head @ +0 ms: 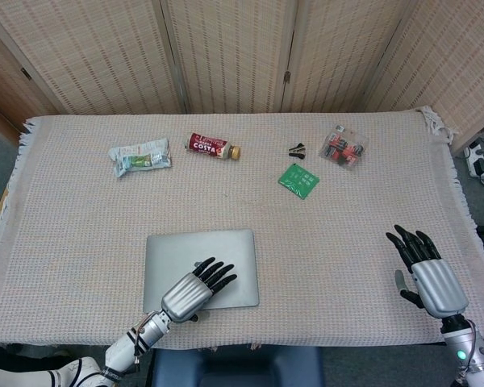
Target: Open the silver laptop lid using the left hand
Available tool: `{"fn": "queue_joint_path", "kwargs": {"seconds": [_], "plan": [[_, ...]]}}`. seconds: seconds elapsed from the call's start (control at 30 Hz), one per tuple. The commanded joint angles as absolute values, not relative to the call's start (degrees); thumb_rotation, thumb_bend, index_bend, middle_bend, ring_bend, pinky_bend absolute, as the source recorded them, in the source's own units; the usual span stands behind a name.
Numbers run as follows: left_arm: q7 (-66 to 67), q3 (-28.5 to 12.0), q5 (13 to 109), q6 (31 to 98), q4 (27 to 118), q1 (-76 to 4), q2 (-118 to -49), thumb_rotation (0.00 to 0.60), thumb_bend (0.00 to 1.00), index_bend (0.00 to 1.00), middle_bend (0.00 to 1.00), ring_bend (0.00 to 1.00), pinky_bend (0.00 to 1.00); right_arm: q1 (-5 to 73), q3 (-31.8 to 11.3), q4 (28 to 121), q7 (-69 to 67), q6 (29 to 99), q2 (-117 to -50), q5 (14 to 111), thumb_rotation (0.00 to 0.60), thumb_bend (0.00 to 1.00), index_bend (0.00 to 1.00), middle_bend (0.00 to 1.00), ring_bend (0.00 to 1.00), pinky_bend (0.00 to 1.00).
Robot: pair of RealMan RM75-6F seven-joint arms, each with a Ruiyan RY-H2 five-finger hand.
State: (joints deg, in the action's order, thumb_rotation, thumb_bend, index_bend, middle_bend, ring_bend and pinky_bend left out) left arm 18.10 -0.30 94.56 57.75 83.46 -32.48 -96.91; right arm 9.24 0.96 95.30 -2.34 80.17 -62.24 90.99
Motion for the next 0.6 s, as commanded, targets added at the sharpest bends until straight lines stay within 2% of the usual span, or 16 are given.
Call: {"fn": "queue_joint_path", "kwargs": {"seconds": [0.03,0.47,0.6], "plan": [[17.7,-0.2,93.8,58.3,82.0,-32.4,-98.0,0.600,0.20,0.00,0.01,0.00,0.00,9.2,0.9,95.4,-2.4,80.1,-62.1,91.0,0.600,0.67,0.00,0.00,0.08,0.02],[16.5,0.4,92.5,60.0,79.5,-32.3,-98.7,0.600,0.21,0.00,0.01,0.00,0.00,8.9,0.8,95.6,-2.3,80.0,-61.8,90.9,0.600,0.67,0.00,0.00,0.08,0.02],[16.2,0.8,92.4,60.3,79.0,-32.3,-98.7,0.600,0.24,0.00,0.01,0.00,0.00,8.9,0.7,95.6,-2.2,79.9,-61.9,90.9,0.600,0.67,0.00,0.00,0.08,0.02]]}}
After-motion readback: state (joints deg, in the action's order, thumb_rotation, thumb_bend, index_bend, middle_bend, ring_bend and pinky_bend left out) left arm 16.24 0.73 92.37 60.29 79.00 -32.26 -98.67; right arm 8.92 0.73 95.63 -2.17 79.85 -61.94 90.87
